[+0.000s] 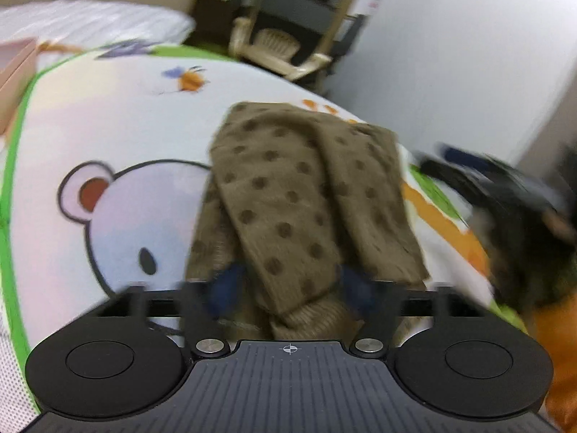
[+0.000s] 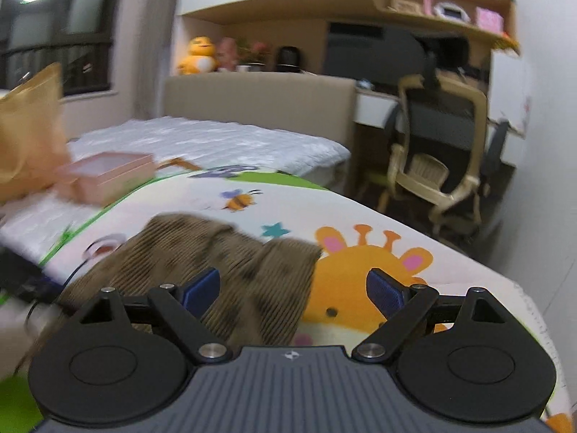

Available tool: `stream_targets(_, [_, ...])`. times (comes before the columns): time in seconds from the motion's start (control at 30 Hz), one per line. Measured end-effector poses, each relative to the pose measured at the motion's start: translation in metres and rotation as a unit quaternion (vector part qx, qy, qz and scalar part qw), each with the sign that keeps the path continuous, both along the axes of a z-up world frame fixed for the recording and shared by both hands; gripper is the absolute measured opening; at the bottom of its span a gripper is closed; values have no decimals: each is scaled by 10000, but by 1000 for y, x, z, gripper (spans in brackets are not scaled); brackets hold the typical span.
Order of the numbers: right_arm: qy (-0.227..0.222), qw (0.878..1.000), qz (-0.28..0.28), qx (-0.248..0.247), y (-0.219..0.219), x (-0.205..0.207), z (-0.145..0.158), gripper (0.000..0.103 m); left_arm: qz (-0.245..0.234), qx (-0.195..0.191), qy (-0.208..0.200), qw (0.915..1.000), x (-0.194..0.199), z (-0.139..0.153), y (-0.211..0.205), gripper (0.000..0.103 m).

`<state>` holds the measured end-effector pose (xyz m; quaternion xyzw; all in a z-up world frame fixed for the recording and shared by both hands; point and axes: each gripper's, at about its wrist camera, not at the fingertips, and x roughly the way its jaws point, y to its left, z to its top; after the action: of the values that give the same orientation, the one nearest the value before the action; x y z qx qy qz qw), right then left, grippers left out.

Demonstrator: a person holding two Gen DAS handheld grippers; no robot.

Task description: Fold clothes

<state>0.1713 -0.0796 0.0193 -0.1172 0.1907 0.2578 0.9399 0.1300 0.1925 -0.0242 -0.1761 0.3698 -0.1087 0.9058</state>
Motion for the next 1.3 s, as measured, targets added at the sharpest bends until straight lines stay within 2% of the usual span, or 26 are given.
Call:
stream_targets(0.1, [-280,9988,242,-317,-3,-30,-2,89,158,-102,-76,9998,-1,10,6,24])
stream_targets(0.17, [-452,9966,472,-504,1,-46,-4,89,223,-30,-225,9995,-7,21,8,7])
stream_targets(0.23, [-557,9925,855,-674,11,-61,-8,88,297,36,-405,9987,-16,34,11,6])
stream_targets(0.33, [-488,9858,1326,-903,33,-73,-20,76,411,68,-558,9976,-25,46,17,5])
stream_targets(0.43, [-592,9804,1423,-1226,58,-74,-39,70,550,-69,-536,9970,-25,48,24,5])
stream_targets(0.47, [-644,9790,1385,-1352,63,-71,-44,55,599,-144,-517,9968,-24,48,27,5])
stream_targets(0.5, [-696,9773,1347,-1479,69,-69,-48,32,642,-228,-497,9964,-24,47,31,5])
stream_targets(0.57, [-673,9803,1216,-1401,67,-63,-44,9,690,-335,-485,9959,-27,47,37,5])
stream_targets(0.6, [-640,9844,1129,-1192,61,-61,-34,7,675,-377,-504,9957,-31,48,39,5])
stream_targets(0.67, [-637,9887,1032,-887,47,-64,-16,7,609,-464,-527,9957,-38,49,40,5])
stream_targets(0.73, [-637,9895,1018,-802,36,-73,-6,7,519,-504,-513,9961,-46,48,37,5])
stream_targets(0.8, [-415,9892,1079,-901,29,-81,-14,7,472,-488,-384,9970,-51,39,33,5])
stream_targets(0.9, [215,9876,1203,-988,22,-87,-40,7,437,-413,-47,9982,-53,18,28,5])
stream_targets(1.0, [683,9873,1189,-796,9,-87,-52,7,404,-320,346,9981,-53,-5,26,6])
stream_targets(1.07, [758,9898,1093,-503,-3,-83,-44,8,325,-222,432,9983,-56,-8,26,13])
stream_targets(1.17, [665,9946,795,77,-19,-66,-17,21,243,-104,281,9993,-61,-1,27,20])
stream_targets(1.3, [564,9958,393,601,-22,-22,7,54,203,-99,-191,9996,-58,24,22,34])
